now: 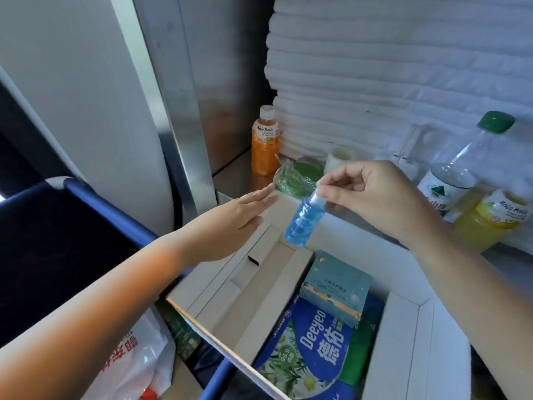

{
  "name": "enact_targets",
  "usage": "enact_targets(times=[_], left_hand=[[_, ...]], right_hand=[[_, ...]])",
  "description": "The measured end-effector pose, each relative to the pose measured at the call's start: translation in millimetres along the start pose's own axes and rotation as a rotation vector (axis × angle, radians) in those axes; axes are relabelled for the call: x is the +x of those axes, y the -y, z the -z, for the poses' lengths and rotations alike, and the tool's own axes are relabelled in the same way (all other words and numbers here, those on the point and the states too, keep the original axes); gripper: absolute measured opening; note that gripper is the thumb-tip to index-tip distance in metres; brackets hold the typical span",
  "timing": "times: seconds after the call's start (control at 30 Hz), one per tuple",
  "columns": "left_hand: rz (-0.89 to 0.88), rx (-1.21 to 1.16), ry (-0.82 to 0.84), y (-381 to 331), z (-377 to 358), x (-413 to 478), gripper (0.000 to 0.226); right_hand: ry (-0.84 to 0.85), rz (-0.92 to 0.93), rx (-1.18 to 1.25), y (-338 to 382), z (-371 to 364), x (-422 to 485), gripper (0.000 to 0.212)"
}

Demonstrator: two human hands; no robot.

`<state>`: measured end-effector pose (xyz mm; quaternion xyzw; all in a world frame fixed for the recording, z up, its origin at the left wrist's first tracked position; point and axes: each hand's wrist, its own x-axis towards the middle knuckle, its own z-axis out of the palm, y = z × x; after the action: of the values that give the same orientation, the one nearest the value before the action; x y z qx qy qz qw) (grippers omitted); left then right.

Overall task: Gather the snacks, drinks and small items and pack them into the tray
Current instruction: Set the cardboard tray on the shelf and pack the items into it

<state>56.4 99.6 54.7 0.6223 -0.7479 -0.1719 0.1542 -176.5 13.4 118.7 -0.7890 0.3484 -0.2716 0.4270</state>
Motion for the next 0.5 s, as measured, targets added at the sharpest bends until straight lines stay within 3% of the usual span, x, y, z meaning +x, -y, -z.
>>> enact_targets(times=[0.07, 0.2, 0.5], left_hand=[[0.033, -0.085, -0.008, -0.5, 0.5, -7.7, 0.052], [0.047, -0.069, -0.05, -6.9, 1.1, -11.9, 0.056], [0.068, -0.027, -0.06, -8.3, -1.3, -11.0, 0.067]], right_hand=[[0.158, -0.071, 0.023, -1.9, -20.9, -0.7, 0.026], [0.362, -0.215, 0.012, -18.1, -62.8, -0.9, 0.011], [0.459, -0.323, 0.037, -47.3, -119.4, -8.1, 0.007]])
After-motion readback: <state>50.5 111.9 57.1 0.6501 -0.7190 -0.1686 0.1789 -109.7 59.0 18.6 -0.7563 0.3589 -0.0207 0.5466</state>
